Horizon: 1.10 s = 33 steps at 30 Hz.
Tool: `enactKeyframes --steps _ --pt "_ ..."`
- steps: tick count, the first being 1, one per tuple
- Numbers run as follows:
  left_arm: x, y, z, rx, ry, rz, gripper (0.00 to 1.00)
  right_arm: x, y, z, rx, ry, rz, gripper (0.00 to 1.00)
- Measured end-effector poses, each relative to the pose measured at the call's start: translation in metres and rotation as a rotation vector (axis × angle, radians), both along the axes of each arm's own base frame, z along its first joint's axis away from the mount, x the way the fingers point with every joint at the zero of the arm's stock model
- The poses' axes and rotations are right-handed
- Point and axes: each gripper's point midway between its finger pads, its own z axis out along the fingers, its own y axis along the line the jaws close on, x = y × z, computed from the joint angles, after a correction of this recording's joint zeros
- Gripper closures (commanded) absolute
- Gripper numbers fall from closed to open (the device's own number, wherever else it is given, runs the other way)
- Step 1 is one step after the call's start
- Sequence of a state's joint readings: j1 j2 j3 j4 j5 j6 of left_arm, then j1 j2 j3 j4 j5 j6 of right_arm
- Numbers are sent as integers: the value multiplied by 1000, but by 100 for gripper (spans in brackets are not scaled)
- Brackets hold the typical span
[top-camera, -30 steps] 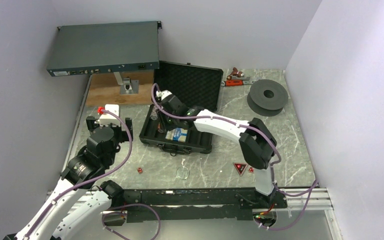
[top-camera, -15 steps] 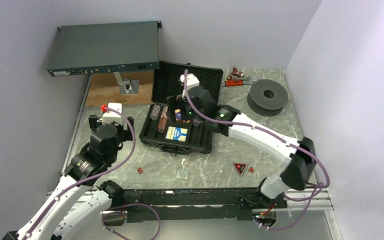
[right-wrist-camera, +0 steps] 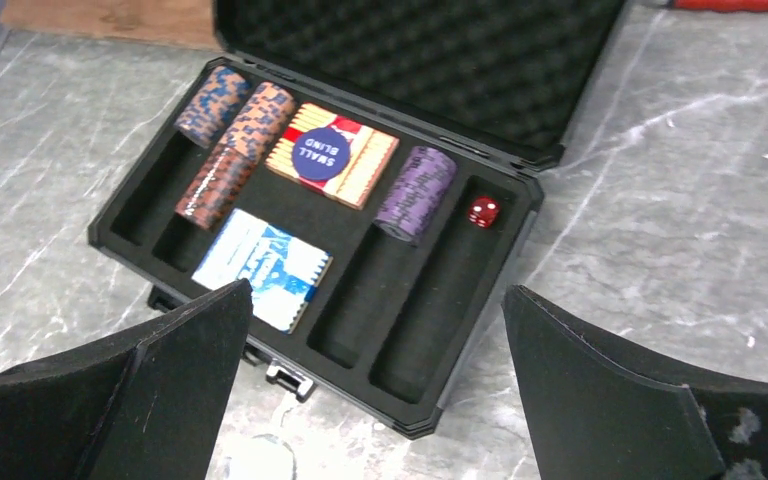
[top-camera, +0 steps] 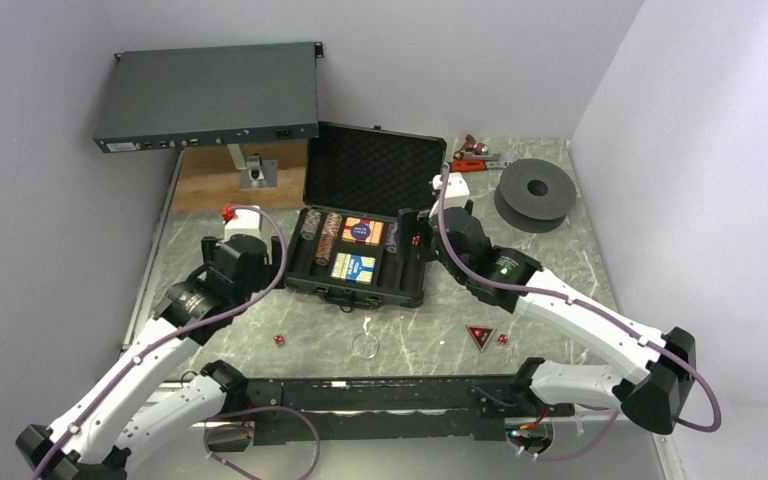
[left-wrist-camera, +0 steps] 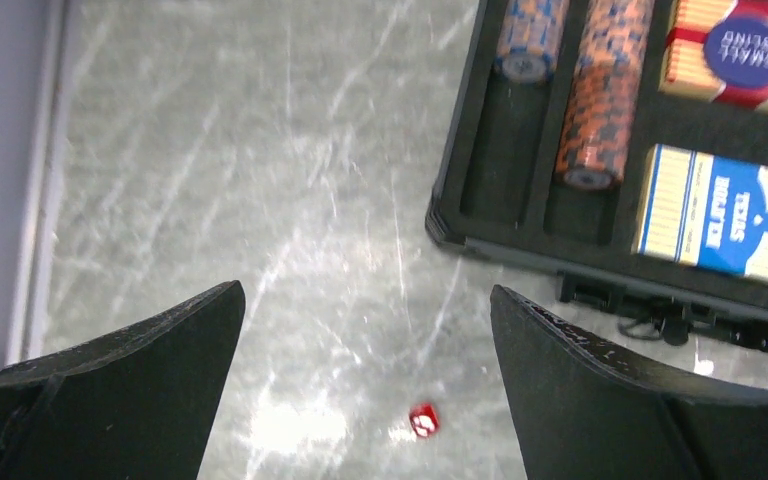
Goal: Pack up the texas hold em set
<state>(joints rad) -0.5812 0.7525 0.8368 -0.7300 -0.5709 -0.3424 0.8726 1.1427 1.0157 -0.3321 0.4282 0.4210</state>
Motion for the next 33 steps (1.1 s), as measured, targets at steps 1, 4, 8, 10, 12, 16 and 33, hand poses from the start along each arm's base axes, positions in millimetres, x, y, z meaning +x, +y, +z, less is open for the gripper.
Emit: enactKeyframes --steps 1,4,8,10,12,16,33 --pt "-4 -1 -7 -12 32 10 0 1 -5 0 -8 -6 -17 0" --pt "-16 -4 -27 -74 108 41 2 2 -15 -3 -39 -10 -45 0" --pt "-39 -8 -52 -172 182 56 4 4 -22 -7 -69 -3 -51 0" --pt "-48 -11 -58 -224 204 63 4 5 -24 -10 -79 5 -51 0" --pt "-53 -14 -59 -269 219 75 7 6 -25 -12 -86 13 -51 0" --pt "-59 -22 -69 -329 273 99 14 5 -25 -19 -95 29 -38 0" --pt "-87 -26 -132 -362 508 265 35 5 -27 -28 -96 65 -17 0"
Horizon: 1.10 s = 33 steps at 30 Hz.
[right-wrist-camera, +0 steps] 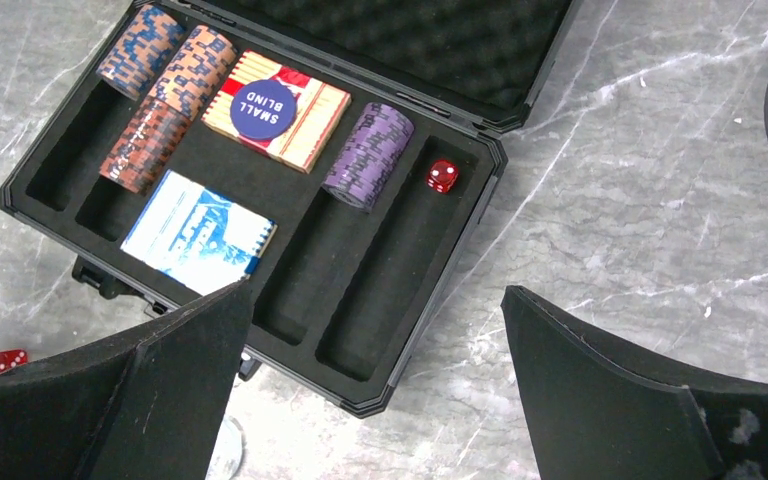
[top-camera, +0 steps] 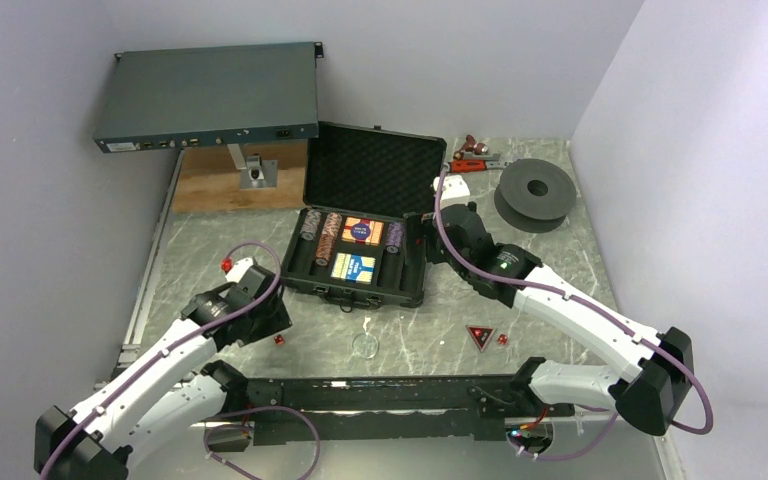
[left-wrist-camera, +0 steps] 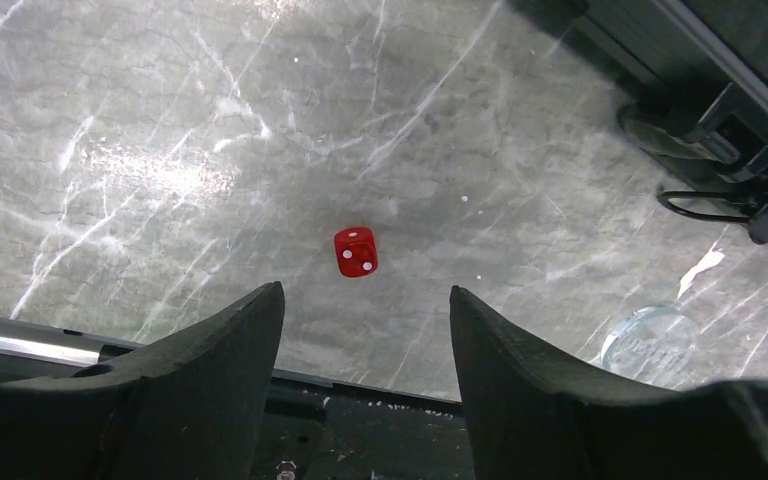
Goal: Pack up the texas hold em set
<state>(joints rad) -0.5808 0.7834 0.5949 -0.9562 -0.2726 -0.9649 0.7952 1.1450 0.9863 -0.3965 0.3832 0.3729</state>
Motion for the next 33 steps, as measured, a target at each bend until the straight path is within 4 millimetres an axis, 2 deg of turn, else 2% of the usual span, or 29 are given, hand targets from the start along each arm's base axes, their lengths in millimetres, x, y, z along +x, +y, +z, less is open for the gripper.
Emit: enactKeyframes --steps 4,7,9,11,19,24,33 --pt "-1 -1 -9 7 23 2 39 1 -2 -1 -2 3 -6 0" --pt "-3 0 -18 15 45 12 44 1 -2 -1 -3 4 -7 0" --pt "-4 0 -23 21 60 13 52 2 -2 -1 -2 5 -7 0" --pt "-4 -1 -27 23 72 14 54 2 -3 -2 -1 7 -6 0" --pt "0 -5 -38 28 93 11 53 1 -1 -3 3 15 4 0" --pt "-2 -4 -42 39 110 12 58 1 -1 -3 4 16 5 0" --pt "-5 -2 -49 45 120 15 59 2 -2 -3 4 17 2 0"
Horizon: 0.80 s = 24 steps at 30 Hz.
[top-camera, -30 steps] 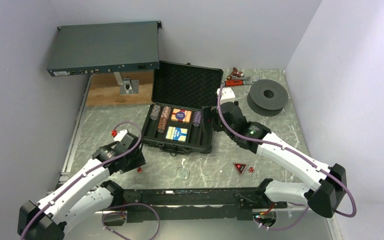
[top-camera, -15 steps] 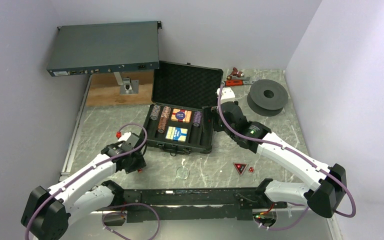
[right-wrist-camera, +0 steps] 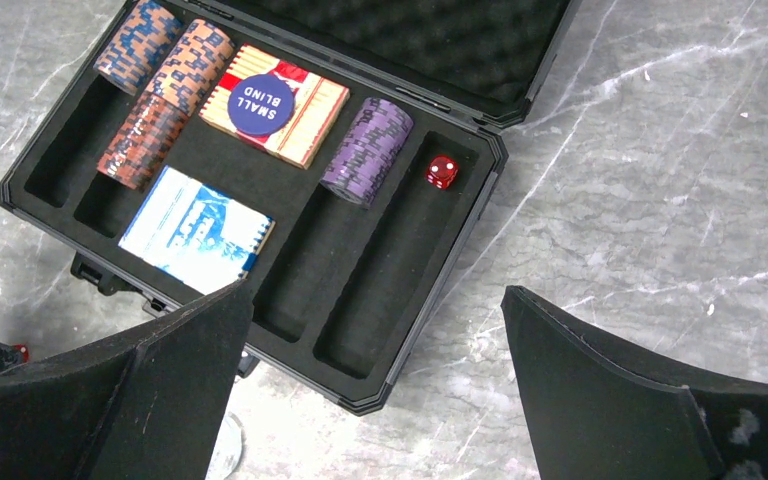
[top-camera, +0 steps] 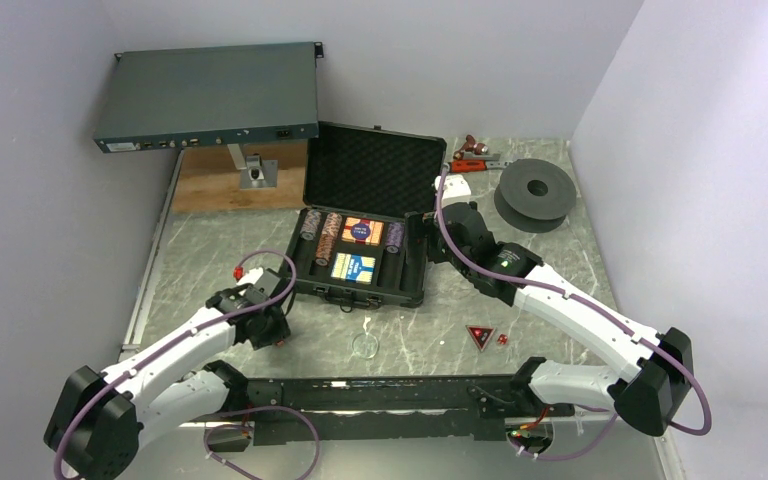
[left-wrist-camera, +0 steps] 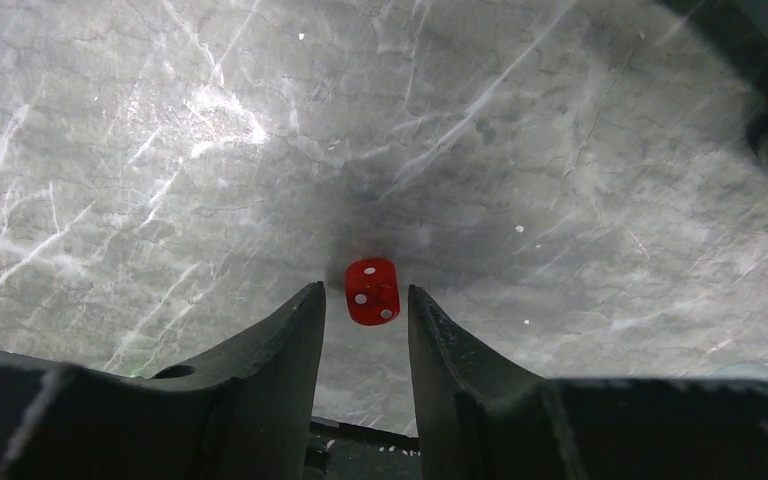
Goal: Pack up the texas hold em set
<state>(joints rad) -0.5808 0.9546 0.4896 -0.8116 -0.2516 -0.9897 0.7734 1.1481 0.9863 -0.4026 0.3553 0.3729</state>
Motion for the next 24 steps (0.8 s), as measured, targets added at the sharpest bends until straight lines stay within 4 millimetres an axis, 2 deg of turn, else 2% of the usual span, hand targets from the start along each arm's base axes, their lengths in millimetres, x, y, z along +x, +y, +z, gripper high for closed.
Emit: enactKeyframes --steps 4,8,11,18,24 --pt "2 -1 -2 0 1 -1 64 0 0 0 0 1 1 0" --pt "5 -3 -2 -5 -8 -3 75 0 0 0 0 1 1 0" --pt "7 -5 -2 -9 -13 -6 79 0 0 0 0 2 1 0" --pt "9 -6 -3 -9 -14 -9 100 0 0 0 0 2 1 0" --pt "10 -6 -2 -8 -16 -14 100 -1 1 -1 2 5 7 0"
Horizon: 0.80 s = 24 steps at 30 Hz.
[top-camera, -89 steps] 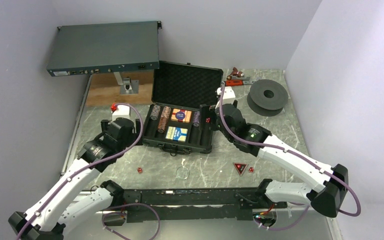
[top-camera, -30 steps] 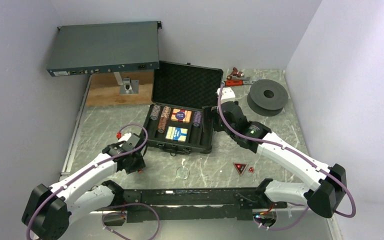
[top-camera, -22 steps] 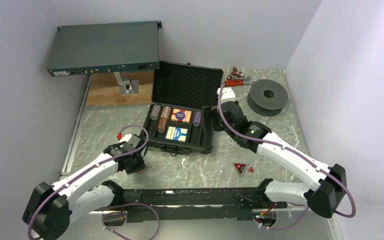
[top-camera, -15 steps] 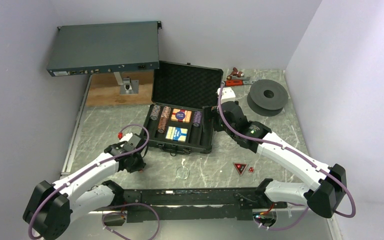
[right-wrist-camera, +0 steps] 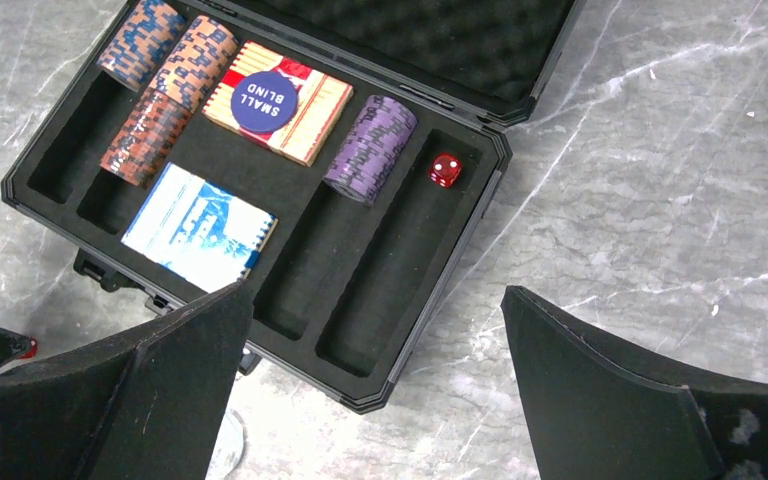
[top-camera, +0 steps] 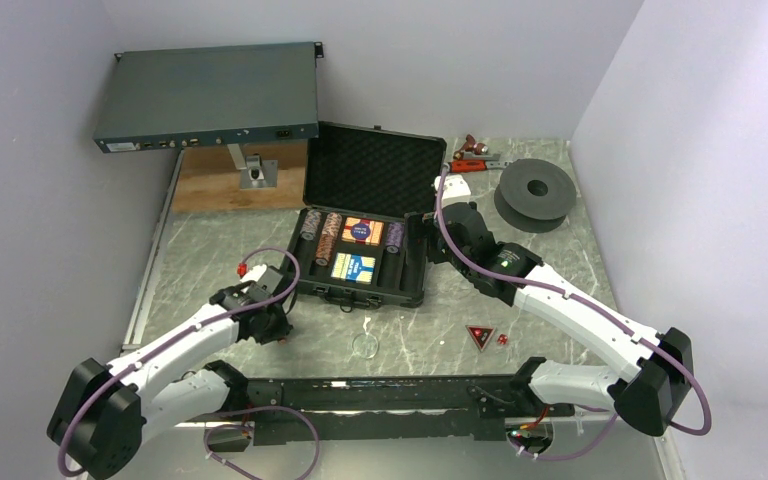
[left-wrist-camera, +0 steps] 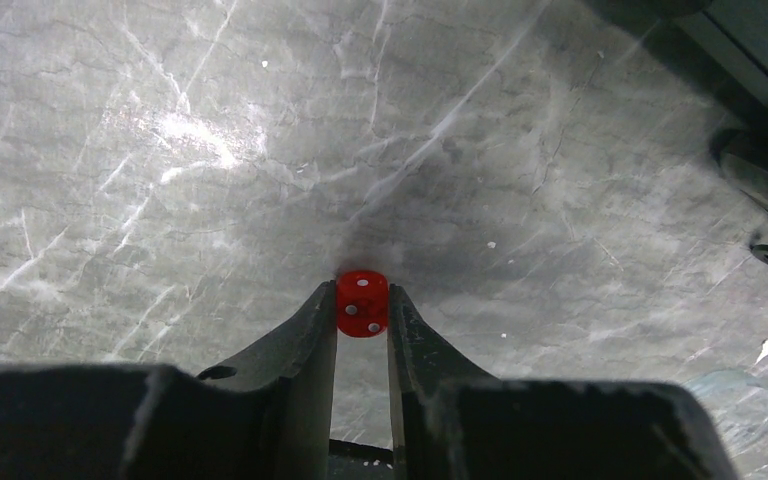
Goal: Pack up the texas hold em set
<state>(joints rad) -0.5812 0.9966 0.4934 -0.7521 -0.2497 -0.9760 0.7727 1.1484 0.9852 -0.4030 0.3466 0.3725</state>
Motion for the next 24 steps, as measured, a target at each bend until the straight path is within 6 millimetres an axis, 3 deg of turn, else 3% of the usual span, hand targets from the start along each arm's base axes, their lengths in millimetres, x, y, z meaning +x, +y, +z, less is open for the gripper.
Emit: enactKeyframes --steps 8,16,24 --pt "3 -1 9 -9 -32 -24 100 -1 0 -2 -2 3 1 0" --pt "18 -16 35 -110 -175 -79 100 -1 0 -3 -1 8 6 0" --pt "17 -23 44 -145 -205 -151 100 -1 1 -3 2 11 9 0"
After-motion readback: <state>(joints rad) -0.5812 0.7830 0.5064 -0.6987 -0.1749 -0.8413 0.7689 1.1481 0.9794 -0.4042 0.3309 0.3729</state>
